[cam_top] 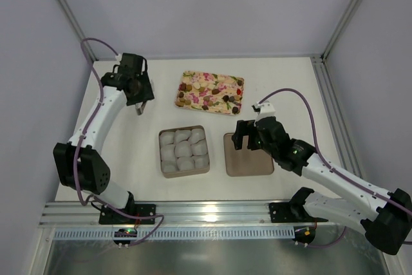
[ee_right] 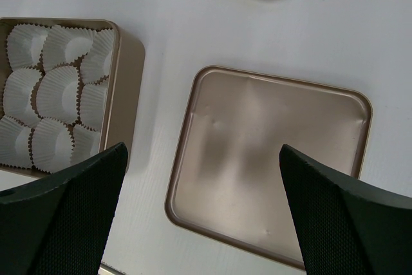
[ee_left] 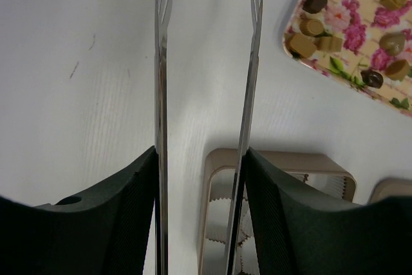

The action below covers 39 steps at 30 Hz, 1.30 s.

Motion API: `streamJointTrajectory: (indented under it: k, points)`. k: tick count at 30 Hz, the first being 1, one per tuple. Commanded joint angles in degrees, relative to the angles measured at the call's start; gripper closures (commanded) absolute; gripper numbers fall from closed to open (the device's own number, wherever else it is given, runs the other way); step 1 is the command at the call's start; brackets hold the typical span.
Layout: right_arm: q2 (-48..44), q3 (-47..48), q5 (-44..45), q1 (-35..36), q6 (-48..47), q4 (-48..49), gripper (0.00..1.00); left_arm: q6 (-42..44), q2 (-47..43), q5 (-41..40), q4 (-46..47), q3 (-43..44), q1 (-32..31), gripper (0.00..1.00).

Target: Pack the chocolate

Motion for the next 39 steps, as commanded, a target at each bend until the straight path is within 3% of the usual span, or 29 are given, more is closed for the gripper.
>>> streamJointTrajectory:
  k: [1,16,39]
  points:
    - [-1.6,2.9,1.4,-0.2,-0.2,0.0,0.00,1.0,-1.8,-0.1,-2.6,3.3,-3.5,0.46]
    - [-3.5,2.6,3.3,-0.3,1.1,-2.4,0.00,0.6,9.2,-0.1,-3.2,10.8,-15.9,0.51]
    - [-4.4,0.5,4.2,-0.9,1.1,-1.9,0.00,0.2,18.3,-0.7,-1.6,14.1,-19.9,0.52]
